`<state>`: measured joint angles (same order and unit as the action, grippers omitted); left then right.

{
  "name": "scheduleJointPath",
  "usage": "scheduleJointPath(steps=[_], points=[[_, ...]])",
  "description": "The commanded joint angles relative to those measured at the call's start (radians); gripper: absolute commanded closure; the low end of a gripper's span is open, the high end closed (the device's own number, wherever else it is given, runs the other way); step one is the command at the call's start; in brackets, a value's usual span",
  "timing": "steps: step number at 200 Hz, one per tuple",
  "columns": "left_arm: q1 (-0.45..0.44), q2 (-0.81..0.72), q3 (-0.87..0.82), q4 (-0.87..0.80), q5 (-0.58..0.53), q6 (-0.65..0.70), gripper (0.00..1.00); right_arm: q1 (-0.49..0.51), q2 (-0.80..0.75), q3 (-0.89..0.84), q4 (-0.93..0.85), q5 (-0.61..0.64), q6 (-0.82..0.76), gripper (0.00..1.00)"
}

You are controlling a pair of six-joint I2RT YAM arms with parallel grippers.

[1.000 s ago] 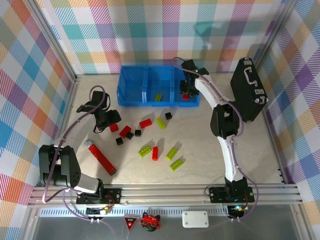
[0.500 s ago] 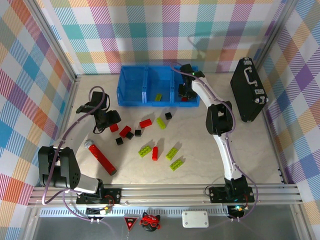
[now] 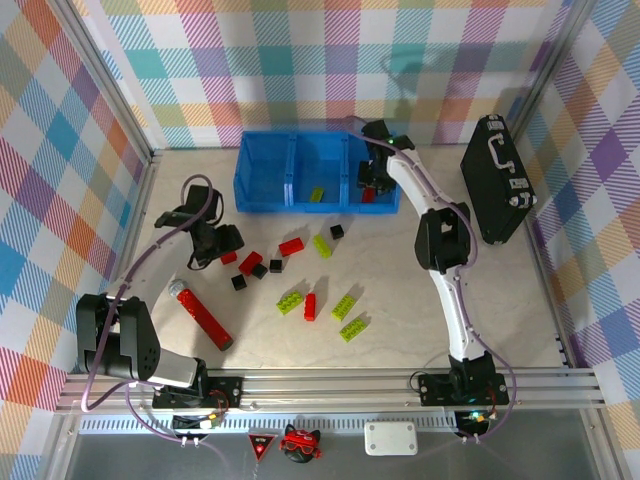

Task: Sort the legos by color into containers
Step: Place the lego in the container, then pick up the lego from the middle-left of the table.

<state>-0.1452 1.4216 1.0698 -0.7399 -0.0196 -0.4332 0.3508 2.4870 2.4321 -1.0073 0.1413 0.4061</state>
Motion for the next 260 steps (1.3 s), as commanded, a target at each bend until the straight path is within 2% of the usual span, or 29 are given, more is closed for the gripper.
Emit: scheduleJointPath(steps=[1,77,119,225,260], points=[[-0.033,-0.009,-0.001,-0.088,-0.052,-0.026,0.32,0.018,-0.137,-0.03,-0.02,-0.004,0.012,0.55],[-0.134,0.001,-0.09,-0.063,-0.075,-0.139,0.37,0.057,-0.318,-0.143,-0.017,0.013,0.003,0.55],[-0.145,0.018,-0.17,-0.025,-0.061,-0.177,0.4,0.061,-0.383,-0.215,0.008,0.02,0.0,0.55],[-0.144,0.148,-0.156,0.048,-0.052,-0.089,0.44,0.082,-0.446,-0.299,0.018,0.017,0.011,0.55],[-0.131,0.182,-0.15,0.064,-0.063,-0.072,0.5,0.092,-0.45,-0.302,0.013,0.02,0.013,0.55]])
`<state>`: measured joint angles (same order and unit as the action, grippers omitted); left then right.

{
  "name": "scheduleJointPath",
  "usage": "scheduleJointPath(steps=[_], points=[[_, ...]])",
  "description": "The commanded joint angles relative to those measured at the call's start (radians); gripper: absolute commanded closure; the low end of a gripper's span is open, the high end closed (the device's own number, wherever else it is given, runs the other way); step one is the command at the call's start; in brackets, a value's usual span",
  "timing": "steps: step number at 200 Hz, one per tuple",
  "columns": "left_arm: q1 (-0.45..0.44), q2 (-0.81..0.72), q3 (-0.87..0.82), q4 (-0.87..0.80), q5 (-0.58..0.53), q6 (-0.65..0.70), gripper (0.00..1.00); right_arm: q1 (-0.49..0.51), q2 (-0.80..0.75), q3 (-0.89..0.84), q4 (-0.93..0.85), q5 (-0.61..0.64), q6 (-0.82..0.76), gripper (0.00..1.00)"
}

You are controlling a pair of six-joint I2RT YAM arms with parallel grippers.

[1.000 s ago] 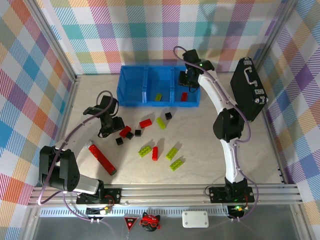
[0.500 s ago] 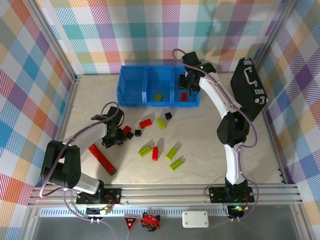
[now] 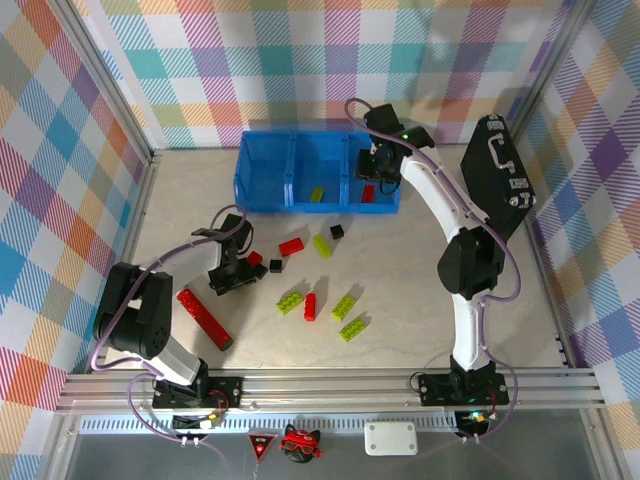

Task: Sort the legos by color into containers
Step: Pick up the lego from the middle-left of the table.

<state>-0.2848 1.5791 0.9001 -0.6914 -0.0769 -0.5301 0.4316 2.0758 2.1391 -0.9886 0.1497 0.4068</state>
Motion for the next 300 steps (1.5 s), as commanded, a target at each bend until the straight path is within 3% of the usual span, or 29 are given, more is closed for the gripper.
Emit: scheduleJointPath(steps=[1,114,174,224,300], points=[[0.009,0.025,0.02,0.016,-0.006,0.027,0.5,0.011,-0.039,-0.01,-0.007,0.012,0.012,0.55],[0.012,0.019,0.029,0.01,-0.027,0.041,0.69,0.036,-0.098,-0.088,0.007,0.027,0.022,0.55],[0.012,-0.054,0.085,-0.07,-0.025,0.07,0.7,0.037,-0.121,-0.099,0.004,0.025,0.017,0.55],[0.013,-0.044,0.244,-0.122,0.001,0.128,0.71,0.037,-0.209,-0.216,0.013,0.039,0.017,0.55],[0.038,0.226,0.609,-0.118,0.058,0.176,0.7,0.036,-0.45,-0.515,0.016,0.1,0.053,0.54]])
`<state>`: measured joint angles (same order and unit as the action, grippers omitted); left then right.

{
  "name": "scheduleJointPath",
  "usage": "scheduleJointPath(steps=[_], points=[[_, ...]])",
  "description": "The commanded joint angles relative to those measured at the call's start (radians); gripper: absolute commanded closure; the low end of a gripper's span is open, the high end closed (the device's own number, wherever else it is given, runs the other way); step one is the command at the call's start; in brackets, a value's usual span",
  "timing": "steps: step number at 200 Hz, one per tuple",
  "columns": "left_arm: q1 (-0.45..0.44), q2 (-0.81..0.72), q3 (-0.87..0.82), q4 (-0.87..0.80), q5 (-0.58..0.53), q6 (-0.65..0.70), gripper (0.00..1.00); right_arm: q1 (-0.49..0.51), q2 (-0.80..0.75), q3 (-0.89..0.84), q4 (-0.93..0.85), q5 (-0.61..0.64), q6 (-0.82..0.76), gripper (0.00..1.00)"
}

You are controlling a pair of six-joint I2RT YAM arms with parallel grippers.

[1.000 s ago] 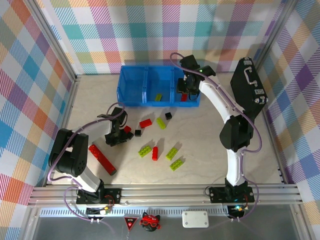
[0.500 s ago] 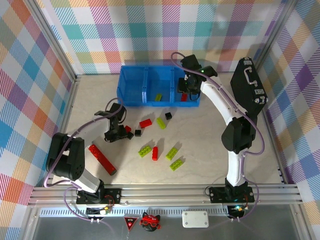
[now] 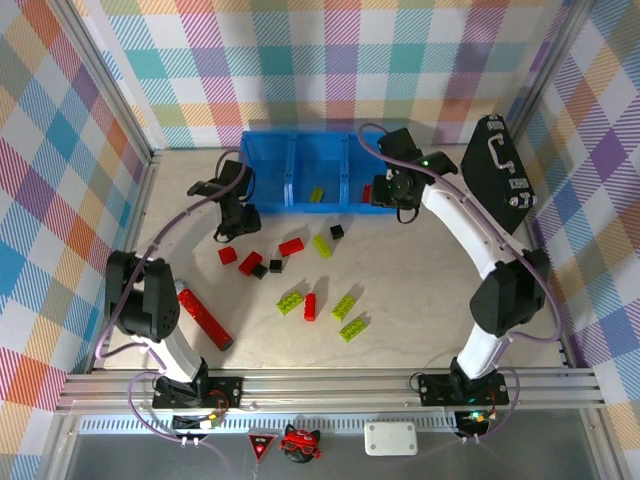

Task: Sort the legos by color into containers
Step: Place the lego in the container.

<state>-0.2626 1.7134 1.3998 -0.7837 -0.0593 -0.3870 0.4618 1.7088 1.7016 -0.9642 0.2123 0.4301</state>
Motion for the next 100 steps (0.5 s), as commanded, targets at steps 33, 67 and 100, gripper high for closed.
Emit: scheduleJointPath(steps=[33,67,100], points=[[0.033,0.229,0.264,-0.032,0.045,0.042,0.7,0.005,-0.192,-0.21,-0.03,0.059,0.061,0.54],[0.06,0.338,0.393,-0.002,0.061,0.053,0.7,0.005,-0.29,-0.306,-0.058,0.077,0.093,0.54],[0.074,0.43,0.471,0.09,0.09,0.059,0.7,0.003,-0.35,-0.351,-0.079,0.097,0.116,0.54]])
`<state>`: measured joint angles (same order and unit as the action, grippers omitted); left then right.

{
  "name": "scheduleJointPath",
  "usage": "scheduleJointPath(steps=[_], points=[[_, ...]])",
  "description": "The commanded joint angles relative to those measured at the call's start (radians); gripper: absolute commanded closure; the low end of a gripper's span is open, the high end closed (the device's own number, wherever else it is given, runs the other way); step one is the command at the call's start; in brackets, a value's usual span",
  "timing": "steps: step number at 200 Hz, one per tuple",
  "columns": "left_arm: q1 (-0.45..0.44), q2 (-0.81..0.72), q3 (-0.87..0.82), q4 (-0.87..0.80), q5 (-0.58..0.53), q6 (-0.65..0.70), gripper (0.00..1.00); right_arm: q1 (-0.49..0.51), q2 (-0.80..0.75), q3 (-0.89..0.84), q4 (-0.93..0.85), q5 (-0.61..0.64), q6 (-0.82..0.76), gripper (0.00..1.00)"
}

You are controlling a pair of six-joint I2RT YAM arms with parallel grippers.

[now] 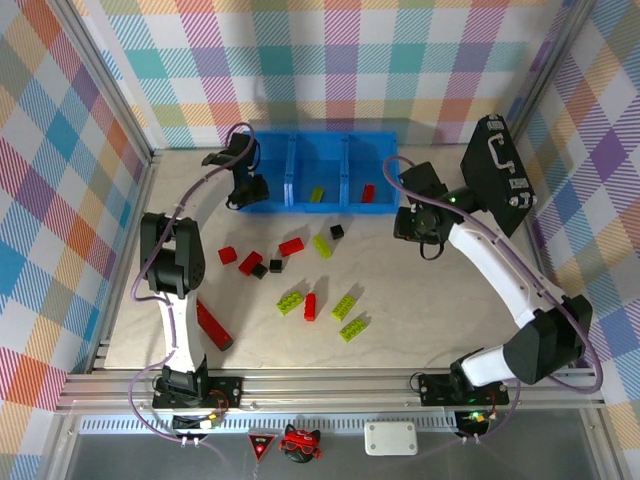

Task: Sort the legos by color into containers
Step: Place the lego in the container.

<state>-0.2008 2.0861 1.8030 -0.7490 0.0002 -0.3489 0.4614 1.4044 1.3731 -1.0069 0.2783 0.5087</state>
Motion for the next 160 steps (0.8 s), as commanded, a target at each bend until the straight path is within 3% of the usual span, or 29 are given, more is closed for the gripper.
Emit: scheduleJointPath(steps=[1,54,160], points=[[0.012,0.061,0.071,0.057,0.031,0.021,0.7,0.004,-0.047,-0.024,-0.037,0.031,0.039,0.54],[0.012,0.171,0.168,0.141,0.046,0.01,0.7,0.004,-0.07,-0.021,-0.056,0.034,0.048,0.54],[0.012,0.203,0.158,0.194,0.049,-0.018,0.61,0.003,-0.085,-0.029,-0.054,0.029,0.063,0.55]])
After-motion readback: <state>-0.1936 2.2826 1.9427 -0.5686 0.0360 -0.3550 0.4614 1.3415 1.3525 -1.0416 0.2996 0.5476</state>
